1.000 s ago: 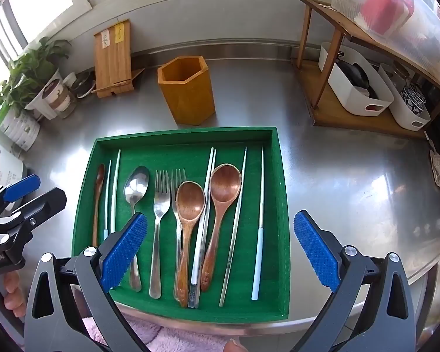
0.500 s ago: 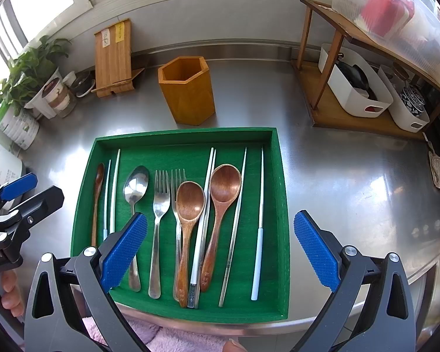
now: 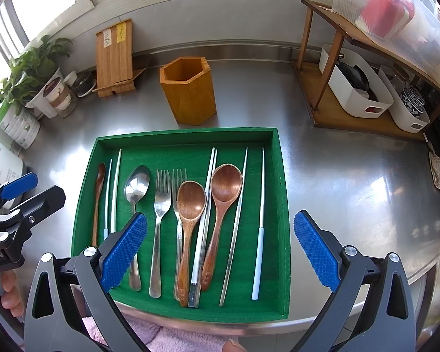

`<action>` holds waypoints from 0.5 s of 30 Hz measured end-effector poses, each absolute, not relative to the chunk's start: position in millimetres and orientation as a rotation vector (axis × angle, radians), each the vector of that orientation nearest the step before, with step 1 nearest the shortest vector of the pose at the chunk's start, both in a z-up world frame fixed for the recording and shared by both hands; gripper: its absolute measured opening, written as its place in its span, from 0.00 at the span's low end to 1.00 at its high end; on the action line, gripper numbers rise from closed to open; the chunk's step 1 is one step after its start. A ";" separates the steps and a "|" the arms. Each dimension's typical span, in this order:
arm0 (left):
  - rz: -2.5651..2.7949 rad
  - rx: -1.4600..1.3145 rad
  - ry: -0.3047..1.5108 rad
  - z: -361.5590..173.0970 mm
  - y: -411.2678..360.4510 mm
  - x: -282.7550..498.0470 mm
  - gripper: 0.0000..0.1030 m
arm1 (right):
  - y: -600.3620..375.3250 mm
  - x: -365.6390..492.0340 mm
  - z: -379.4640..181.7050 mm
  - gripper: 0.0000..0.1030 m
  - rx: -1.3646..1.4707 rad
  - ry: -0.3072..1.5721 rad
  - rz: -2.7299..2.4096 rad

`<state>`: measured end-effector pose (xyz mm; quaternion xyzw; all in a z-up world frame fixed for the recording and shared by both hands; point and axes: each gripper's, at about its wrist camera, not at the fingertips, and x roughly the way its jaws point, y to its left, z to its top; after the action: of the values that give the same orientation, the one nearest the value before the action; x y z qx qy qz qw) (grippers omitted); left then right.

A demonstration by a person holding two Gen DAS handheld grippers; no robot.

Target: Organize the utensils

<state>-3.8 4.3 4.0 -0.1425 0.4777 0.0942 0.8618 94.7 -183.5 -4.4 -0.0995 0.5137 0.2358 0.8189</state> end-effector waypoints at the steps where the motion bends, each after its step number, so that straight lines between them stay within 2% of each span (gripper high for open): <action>1: 0.197 -0.299 1.002 4.1 4.4 -3.8 0.92 | -183.6 94.8 -4.4 0.97 -0.211 1.094 0.503; 15: 0.200 -0.299 1.006 4.7 4.6 -4.2 0.92 | -182.6 94.9 -3.7 0.97 -0.218 1.093 0.502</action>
<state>-4.2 4.6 4.7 -0.1423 0.4794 0.0953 0.8607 94.9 -182.7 -3.7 -0.1022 0.5132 0.2357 0.8189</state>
